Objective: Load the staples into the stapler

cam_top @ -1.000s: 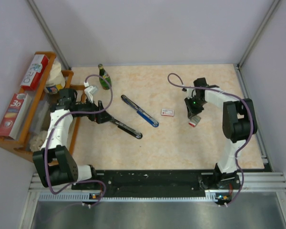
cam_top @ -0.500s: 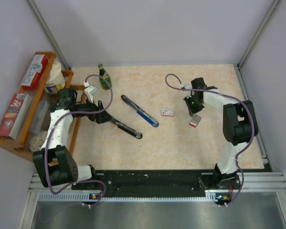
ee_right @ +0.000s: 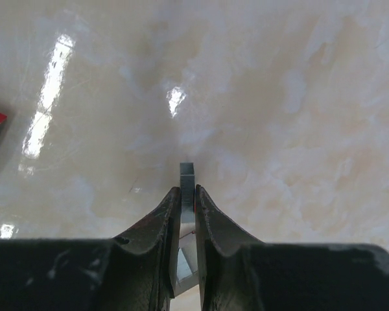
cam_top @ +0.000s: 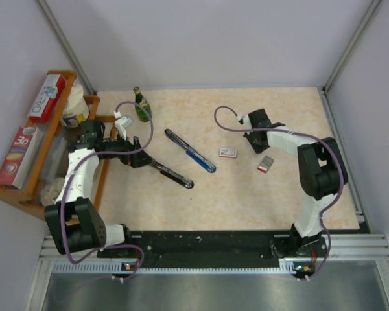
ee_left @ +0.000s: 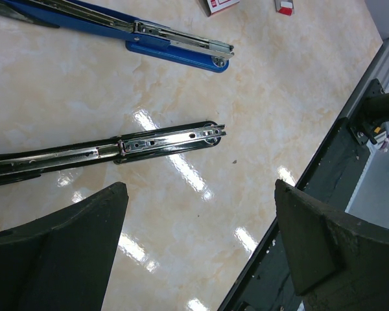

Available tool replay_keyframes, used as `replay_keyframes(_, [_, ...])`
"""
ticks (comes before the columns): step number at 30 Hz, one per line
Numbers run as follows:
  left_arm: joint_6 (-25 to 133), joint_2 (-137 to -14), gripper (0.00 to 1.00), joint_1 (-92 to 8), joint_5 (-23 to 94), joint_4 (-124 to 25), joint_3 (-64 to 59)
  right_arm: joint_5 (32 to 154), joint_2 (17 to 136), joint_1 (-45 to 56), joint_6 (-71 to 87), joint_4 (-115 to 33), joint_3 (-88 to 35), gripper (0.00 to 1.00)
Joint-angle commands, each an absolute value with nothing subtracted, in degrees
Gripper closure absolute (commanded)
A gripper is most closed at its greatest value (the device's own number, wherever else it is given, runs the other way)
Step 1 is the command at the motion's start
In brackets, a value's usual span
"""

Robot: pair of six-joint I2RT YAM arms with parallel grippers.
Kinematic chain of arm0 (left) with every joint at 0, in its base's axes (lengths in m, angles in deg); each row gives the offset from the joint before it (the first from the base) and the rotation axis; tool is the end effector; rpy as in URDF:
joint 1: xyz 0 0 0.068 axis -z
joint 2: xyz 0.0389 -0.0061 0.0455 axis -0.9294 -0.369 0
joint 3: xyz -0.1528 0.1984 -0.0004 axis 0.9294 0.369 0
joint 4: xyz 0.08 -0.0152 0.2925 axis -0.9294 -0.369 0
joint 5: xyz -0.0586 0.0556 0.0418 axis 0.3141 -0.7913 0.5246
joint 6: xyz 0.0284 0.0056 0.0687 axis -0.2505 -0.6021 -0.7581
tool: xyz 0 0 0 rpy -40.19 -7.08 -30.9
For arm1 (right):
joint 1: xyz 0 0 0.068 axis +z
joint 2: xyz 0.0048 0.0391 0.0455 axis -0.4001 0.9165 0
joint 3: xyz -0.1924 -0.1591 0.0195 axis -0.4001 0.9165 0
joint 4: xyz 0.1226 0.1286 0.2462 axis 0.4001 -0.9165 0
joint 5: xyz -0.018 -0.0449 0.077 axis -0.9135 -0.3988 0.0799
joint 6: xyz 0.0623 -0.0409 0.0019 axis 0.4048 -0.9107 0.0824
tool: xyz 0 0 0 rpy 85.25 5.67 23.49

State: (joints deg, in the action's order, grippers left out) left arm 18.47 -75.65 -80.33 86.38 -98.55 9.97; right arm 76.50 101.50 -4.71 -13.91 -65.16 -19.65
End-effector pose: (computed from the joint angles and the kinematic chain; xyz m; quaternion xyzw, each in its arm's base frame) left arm 0.3084 0.0103 0.2314 0.2065 0.8269 -0.3928 0.3454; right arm 0.3992 0.1263 0.0980 -0.2637 0.9301 -0.0657 0.2470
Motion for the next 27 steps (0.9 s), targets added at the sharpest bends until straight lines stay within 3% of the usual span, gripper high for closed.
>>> replay_keyframes(1, [17.26, -75.77, 0.01, -80.83, 87.89, -98.24, 10.12, 70.5, 100.9, -3.46, -14.64, -60.09, -18.98, 0.85])
replay_keyframes(19, [17.17, -75.95, 0.01, -81.09, 88.15, -98.15, 10.21, 69.26, 101.61, -1.35, -15.08, -59.21, -18.62, 0.82])
replay_keyframes(27, [17.08, -76.03, 0.01, -81.18, 88.15, -98.15, 10.21, 72.95, 100.64, -1.44, -13.94, -60.27, -18.8, 0.86])
